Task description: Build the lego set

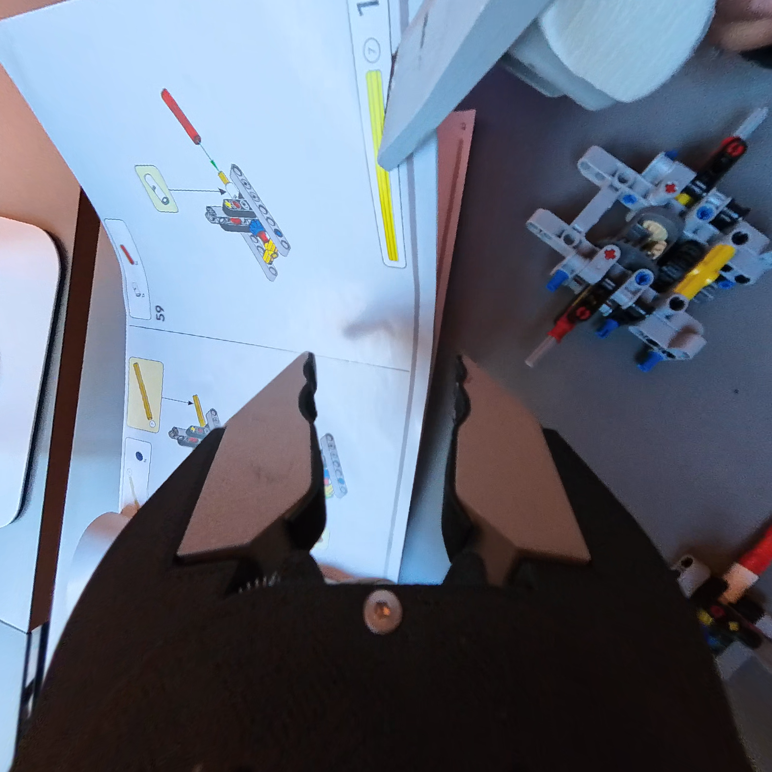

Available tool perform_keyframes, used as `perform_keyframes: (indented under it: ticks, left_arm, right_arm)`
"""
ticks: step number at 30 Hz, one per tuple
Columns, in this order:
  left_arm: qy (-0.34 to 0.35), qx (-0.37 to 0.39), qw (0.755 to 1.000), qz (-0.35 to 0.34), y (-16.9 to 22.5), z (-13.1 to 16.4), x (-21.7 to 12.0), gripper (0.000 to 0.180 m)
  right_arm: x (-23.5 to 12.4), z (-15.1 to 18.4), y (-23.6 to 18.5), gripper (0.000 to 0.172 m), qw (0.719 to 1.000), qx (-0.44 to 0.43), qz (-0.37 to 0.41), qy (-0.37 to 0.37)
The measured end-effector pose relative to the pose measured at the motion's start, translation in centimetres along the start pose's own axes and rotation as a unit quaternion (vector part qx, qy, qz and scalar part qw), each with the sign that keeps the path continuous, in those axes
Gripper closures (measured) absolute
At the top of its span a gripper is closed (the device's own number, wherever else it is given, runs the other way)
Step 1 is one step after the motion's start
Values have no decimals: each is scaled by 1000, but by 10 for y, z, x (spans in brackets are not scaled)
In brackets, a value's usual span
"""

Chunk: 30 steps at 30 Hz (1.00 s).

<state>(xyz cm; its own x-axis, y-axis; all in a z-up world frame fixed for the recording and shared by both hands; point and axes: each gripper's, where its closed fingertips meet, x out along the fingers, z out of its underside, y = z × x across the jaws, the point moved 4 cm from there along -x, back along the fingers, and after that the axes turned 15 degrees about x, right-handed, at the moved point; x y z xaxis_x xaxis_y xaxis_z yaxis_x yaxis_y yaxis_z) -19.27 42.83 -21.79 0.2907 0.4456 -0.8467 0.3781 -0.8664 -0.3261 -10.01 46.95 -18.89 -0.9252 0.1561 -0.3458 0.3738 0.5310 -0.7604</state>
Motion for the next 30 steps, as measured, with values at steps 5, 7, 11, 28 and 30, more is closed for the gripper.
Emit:
perform_keyframes:
  ticks: [5,7,11,28,30]
  left_arm:
    - [-22,14,1000,-13,-4,7,1,117]
    - [-25,16,999,-16,-6,9,1,117]
    - [-19,5,1000,-12,-8,9,1,117]
    - [20,-39,999,-6,-4,12,2,145]
    - [32,-32,999,-7,2,10,4,174]
  right_arm:
    - [0,0,0,172,1000,-1,2,-1]
    - [0,0,1,172,1000,-2,3,-1]
    - [0,0,1,172,1000,-2,3,-1]
    - [1,1,2,172,1000,-3,9,-3]
    - [2,1,3,172,1000,-4,14,-3]
